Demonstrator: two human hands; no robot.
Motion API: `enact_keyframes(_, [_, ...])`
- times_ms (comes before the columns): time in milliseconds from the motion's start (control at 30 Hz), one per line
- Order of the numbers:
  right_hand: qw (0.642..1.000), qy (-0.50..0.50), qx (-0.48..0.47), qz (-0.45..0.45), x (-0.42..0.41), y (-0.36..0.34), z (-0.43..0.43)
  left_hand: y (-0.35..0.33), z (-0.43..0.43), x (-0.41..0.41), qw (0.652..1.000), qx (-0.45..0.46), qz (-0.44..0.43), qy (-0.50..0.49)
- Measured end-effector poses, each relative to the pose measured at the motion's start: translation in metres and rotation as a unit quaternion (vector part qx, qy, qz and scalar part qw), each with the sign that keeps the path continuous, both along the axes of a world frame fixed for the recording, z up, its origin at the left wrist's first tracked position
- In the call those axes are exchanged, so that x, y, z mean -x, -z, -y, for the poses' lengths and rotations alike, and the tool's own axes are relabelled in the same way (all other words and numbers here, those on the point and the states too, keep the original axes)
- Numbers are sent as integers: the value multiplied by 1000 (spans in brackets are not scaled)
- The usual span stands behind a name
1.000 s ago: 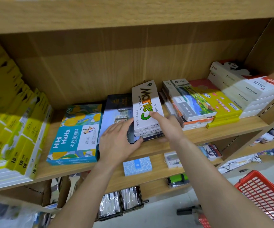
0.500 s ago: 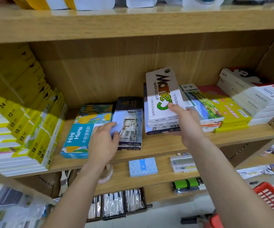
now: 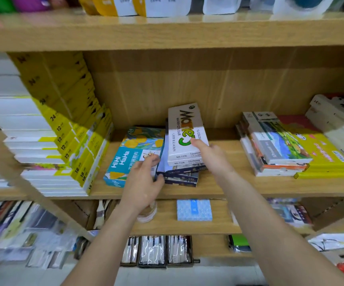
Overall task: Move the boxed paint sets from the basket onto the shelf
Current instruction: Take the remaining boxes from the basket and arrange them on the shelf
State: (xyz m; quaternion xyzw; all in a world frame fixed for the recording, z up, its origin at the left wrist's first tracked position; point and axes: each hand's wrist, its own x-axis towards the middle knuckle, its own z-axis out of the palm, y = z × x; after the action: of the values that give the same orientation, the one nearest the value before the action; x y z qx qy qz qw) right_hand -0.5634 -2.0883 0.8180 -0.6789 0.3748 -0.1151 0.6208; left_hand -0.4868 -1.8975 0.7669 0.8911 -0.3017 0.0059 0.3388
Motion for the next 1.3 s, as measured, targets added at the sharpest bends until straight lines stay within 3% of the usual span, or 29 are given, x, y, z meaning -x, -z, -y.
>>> enact_keyframes(133, [998, -16, 63, -16, 4, 9, 5, 2, 0, -3, 1000, -20, 7, 3])
enact_keyframes(400, [998, -27, -8, 52, 28, 32, 15, -2, 11, -1, 996, -77, 35, 13])
enact_keyframes(600, [996, 4, -4, 94, 39, 40, 28, -4, 25, 17, 997, -56, 42, 29])
enact_keyframes(733, [995, -14, 22, 99, 40, 40, 26, -7, 35, 27, 994, -95, 43, 30])
enact_keyframes(1133, [984, 80, 150, 63, 86, 42, 27, -2, 67, 49, 991, 22, -76, 104])
enact_keyframes(1300, [984, 123, 115, 59, 94, 36, 63, -5, 108, 58, 988, 26, -93, 119])
